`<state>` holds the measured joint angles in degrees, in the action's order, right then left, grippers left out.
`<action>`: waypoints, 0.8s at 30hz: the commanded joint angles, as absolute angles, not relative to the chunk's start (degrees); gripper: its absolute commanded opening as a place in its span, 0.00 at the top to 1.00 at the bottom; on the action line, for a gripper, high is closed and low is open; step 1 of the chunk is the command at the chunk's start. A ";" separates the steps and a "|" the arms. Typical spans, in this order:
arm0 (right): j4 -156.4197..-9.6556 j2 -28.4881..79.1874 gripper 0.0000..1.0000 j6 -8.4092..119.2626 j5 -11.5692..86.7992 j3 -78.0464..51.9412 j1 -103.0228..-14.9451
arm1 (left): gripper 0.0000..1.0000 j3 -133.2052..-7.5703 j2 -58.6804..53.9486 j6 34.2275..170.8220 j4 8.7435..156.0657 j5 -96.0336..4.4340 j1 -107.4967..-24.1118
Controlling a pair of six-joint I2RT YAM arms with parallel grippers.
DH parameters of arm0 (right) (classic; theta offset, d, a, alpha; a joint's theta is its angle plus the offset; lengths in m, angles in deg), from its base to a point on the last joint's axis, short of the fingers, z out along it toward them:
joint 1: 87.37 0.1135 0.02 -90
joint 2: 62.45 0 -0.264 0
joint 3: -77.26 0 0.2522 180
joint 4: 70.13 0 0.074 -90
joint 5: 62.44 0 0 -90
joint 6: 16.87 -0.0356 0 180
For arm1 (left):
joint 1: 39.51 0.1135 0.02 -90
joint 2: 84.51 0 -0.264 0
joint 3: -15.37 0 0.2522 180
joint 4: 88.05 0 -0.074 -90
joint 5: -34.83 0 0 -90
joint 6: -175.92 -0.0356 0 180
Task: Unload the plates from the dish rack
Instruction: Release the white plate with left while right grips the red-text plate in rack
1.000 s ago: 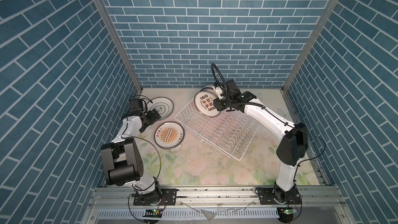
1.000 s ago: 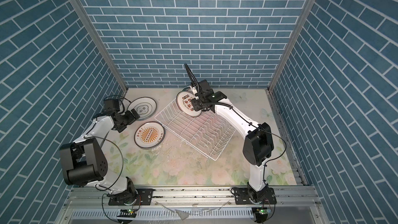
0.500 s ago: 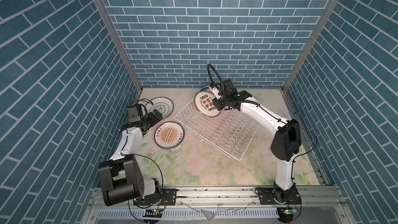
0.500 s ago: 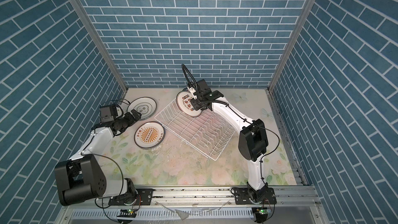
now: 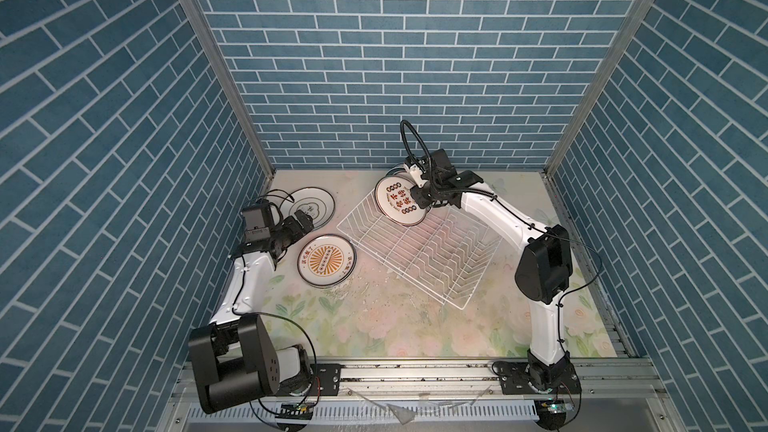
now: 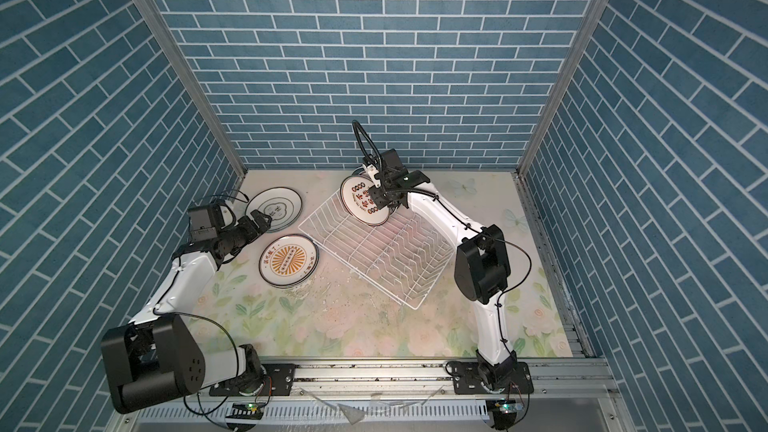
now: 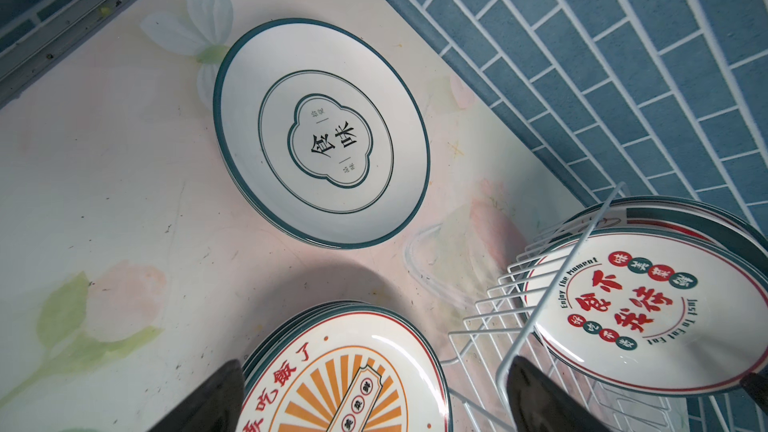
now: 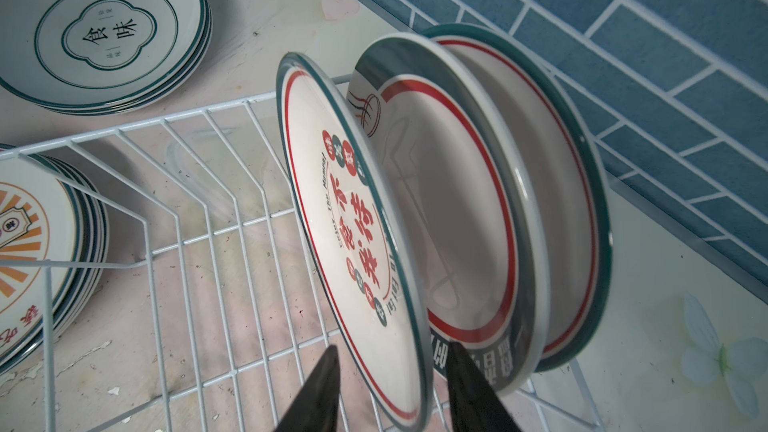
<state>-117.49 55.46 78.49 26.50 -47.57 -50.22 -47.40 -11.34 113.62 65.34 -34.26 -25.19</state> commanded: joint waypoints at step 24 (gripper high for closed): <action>-120.57 62.28 0.82 86.98 31.73 -53.86 -49.70 | 0.01 -46.11 -12.02 114.01 67.68 -33.16 -26.17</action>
